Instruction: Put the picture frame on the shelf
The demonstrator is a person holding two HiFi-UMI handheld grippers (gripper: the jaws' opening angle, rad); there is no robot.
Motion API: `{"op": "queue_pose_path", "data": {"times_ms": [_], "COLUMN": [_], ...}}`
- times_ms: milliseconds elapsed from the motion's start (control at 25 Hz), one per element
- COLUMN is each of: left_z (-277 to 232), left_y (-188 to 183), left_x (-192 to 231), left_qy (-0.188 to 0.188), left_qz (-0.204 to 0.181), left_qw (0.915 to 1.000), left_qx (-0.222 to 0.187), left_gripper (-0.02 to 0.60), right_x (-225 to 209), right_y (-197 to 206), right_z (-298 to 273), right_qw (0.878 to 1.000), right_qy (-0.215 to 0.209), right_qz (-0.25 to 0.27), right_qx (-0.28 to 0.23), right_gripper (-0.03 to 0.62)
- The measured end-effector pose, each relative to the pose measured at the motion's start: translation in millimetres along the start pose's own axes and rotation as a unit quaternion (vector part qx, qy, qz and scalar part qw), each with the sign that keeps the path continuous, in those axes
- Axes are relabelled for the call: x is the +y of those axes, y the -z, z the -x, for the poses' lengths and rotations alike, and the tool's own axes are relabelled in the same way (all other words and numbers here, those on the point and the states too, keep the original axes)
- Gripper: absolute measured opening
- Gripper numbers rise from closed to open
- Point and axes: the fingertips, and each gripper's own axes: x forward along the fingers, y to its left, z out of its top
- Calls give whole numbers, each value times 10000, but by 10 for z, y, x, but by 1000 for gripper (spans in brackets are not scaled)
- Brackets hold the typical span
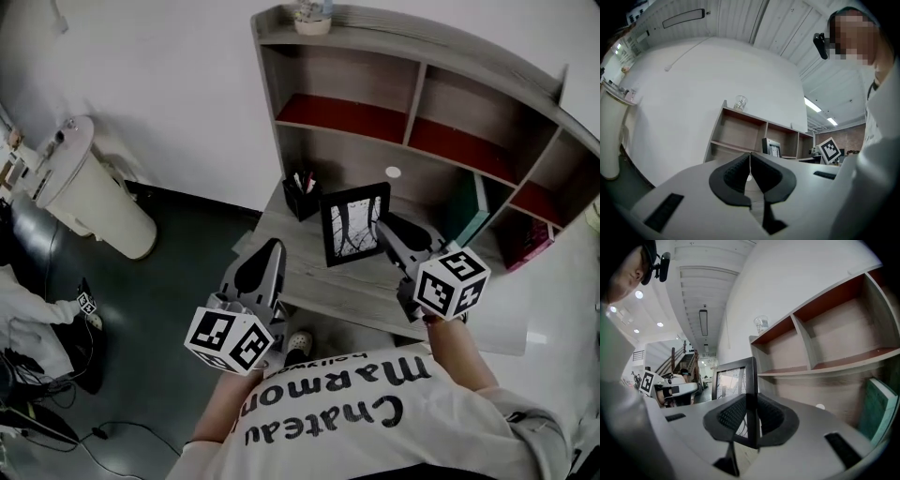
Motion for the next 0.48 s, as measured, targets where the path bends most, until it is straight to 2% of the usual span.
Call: {"op": "queue_pose_path", "data": {"times_ms": [320, 480], "left_z": [-717, -977], "left_y": [-274, -418], "left_x": [651, 890], "left_qy": [797, 1063], "left_qz": [-181, -206], "left_qw": [9967, 9941], "left_qx": [-10, 78], "left_gripper": [21, 21], "right_x": [-244, -316], "right_y": [-355, -541], "right_z": [-664, -891], "right_qw": [9974, 9951], "right_qy": [598, 869], "right_qz": [72, 58], "right_qx": [-385, -472], "right_gripper": [78, 78]}}
